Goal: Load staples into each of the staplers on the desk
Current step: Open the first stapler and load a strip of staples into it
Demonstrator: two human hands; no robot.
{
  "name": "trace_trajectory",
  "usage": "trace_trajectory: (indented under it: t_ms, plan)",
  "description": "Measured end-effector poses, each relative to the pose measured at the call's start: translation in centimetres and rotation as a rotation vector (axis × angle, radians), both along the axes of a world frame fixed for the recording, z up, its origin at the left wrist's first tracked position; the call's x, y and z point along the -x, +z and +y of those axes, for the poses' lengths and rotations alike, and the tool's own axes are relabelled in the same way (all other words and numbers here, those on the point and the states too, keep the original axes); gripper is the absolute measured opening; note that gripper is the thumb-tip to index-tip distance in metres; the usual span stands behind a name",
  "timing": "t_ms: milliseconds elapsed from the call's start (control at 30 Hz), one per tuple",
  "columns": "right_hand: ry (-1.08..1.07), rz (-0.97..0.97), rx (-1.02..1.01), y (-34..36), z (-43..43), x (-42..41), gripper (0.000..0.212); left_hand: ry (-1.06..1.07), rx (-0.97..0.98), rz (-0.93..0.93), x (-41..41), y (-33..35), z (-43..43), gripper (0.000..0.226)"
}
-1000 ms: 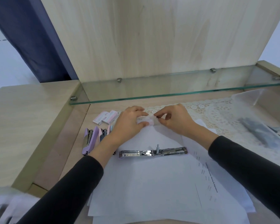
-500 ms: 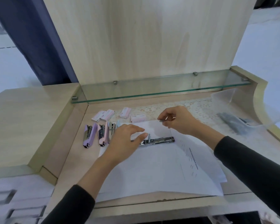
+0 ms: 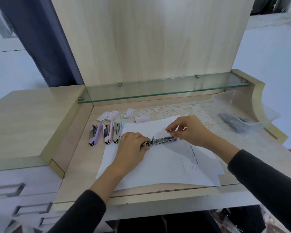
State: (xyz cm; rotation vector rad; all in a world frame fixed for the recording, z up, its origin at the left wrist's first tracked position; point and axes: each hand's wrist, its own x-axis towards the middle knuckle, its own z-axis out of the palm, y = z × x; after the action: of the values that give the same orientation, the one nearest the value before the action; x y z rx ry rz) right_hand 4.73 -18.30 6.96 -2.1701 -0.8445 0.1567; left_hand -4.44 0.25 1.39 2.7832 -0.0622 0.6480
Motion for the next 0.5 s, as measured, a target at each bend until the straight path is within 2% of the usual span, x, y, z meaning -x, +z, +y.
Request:
trace_trajectory:
  t_ms: [167,333,500]
  plan:
    - [-0.004,-0.064,0.073,-0.7,-0.4,1.3,0.016,-0.044,-0.047,-0.062,1.2,-0.6,-0.2,0.017]
    - [0.076,-0.147,0.099,-1.8,-0.1,2.6,0.012,-0.049,0.007,-0.119,1.9,-1.6,-0.2,0.029]
    - [0.121,-0.251,0.105,-2.9,0.3,2.7,0.016,-0.032,0.062,-0.142,2.1,-1.7,-0.3,0.031]
